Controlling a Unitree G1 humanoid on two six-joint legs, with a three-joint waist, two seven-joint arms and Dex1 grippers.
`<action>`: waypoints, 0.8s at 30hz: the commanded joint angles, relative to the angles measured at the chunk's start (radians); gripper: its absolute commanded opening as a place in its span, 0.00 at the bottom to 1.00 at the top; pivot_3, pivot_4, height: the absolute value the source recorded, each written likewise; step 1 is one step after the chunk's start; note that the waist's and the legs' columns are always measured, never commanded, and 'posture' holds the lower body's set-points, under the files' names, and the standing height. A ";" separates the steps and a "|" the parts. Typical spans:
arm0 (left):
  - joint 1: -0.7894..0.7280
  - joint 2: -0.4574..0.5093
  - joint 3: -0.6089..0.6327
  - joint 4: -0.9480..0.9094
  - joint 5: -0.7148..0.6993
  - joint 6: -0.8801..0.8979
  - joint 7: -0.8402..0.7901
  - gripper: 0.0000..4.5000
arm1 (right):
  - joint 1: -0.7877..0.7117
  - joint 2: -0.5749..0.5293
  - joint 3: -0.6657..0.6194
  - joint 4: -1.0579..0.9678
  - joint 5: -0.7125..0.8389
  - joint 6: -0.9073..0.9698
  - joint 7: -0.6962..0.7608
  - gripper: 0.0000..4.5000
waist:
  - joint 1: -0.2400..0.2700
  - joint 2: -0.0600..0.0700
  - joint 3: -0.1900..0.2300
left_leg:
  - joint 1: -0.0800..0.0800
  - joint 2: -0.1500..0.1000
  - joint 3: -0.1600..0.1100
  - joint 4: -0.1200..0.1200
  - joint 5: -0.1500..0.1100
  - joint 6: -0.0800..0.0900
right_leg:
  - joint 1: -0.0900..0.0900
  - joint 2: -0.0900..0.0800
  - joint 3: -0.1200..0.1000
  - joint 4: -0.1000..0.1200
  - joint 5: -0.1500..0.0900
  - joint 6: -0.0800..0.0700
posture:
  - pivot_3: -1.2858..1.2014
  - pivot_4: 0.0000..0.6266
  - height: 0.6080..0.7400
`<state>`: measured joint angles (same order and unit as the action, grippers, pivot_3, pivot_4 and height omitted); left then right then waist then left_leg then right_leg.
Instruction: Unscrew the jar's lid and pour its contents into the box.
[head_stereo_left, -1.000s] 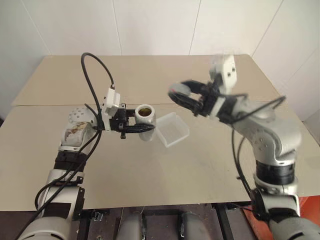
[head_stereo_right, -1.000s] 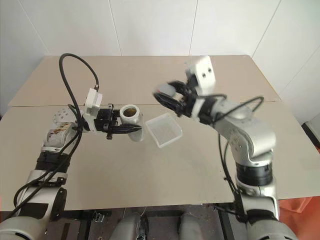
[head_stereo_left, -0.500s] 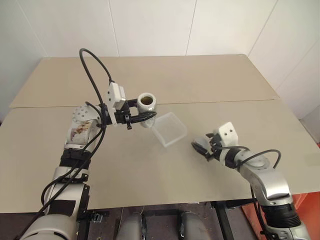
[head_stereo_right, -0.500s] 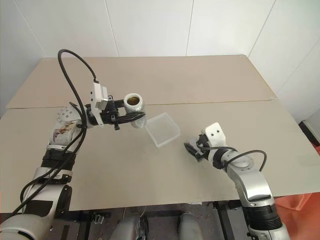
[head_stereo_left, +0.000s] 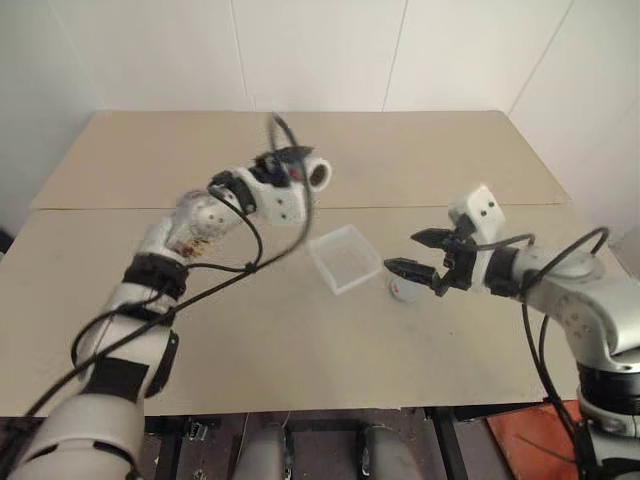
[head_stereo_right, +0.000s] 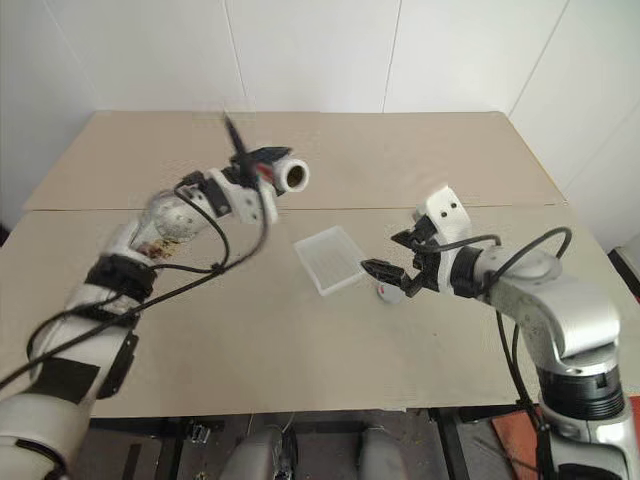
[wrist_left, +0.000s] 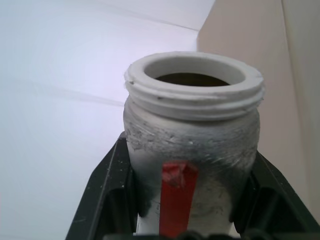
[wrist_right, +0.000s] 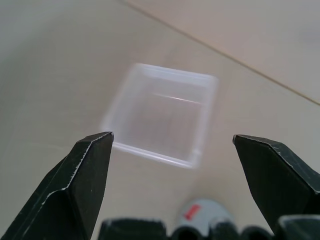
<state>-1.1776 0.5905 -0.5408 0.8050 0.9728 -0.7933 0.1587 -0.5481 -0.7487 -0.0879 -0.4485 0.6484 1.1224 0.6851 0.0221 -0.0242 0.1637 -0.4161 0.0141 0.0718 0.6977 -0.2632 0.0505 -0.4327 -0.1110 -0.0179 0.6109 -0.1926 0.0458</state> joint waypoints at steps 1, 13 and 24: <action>-0.141 -0.015 -0.281 0.051 0.394 0.057 0.437 0.43 | -0.060 -0.031 0.023 0.000 0.021 0.018 0.030 0.99 | 0.007 0.000 0.000 | -0.001 0.000 0.002 0.001 0.000 0.001 | 0.000 -0.001 -0.001 0.000 0.000 0.000 | 0.52 0.24 1.00; -0.285 -0.134 -0.538 0.286 0.589 0.252 0.720 0.43 | -0.115 0.024 -0.062 -0.044 0.110 0.058 -0.037 0.99 | 0.004 -0.001 0.000 | -0.008 0.001 0.009 0.003 0.001 -0.002 | -0.008 -0.001 -0.001 0.001 0.000 0.001 | 0.52 0.24 1.00; -0.243 -0.121 -0.395 0.327 0.330 0.128 0.598 0.43 | -0.050 0.021 -0.070 -0.079 0.129 0.011 -0.067 0.99 | 0.000 -0.001 0.000 | -0.008 0.001 0.009 0.005 0.000 0.000 | -0.008 -0.001 -0.001 0.002 0.000 0.001 | 0.52 0.24 1.00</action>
<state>-1.4195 0.4493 -0.9917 1.1199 1.3857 -0.6215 0.7947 -0.5996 -0.7218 -0.1247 -0.4926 0.7703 1.1709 0.6231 0.0225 -0.0249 0.1641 -0.4241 0.0154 0.0804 0.7023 -0.2630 0.0503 -0.4405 -0.1126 -0.0192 0.6132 -0.1927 0.0470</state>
